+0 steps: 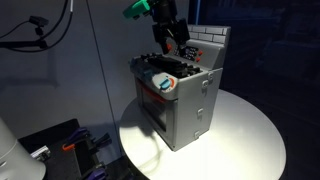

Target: Press the top button on the right side of the stove

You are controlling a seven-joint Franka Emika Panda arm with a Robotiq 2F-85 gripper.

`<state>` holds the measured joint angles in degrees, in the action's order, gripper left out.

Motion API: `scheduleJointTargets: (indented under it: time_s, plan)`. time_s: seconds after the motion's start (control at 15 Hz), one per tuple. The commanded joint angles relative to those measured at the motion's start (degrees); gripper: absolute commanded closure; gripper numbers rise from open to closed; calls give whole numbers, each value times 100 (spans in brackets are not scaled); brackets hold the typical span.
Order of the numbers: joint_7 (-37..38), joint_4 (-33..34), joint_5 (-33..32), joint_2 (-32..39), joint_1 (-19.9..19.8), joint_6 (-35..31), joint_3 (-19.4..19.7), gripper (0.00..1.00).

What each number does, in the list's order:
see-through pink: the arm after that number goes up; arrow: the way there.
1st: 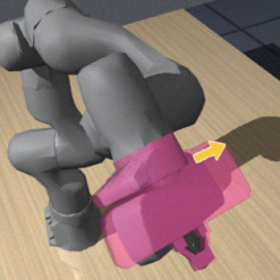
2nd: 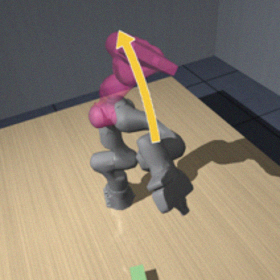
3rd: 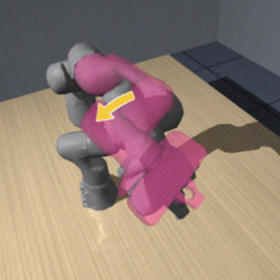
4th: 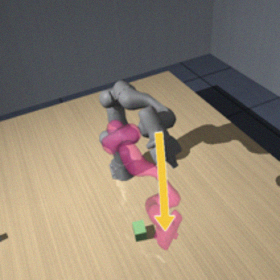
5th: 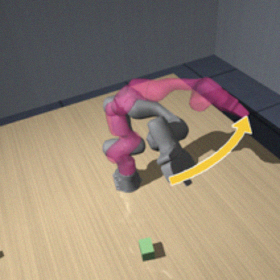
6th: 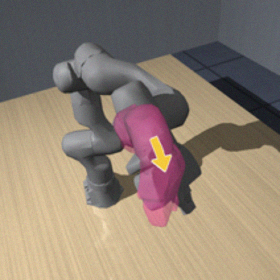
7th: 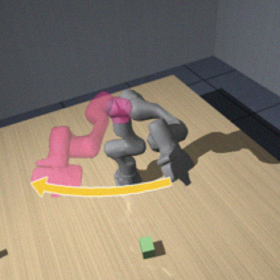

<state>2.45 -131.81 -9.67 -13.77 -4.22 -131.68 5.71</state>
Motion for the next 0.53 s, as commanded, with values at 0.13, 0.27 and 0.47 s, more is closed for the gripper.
scheduleJointTargets:
  time_s: [0.13,0.27,0.47]
  plan:
    - [533,235,-138,399,-189,-673,-117,0]
    - [648,293,-207,540,-235,-899,-123,0]
    - [788,470,-315,806,-288,-1109,-105,0]
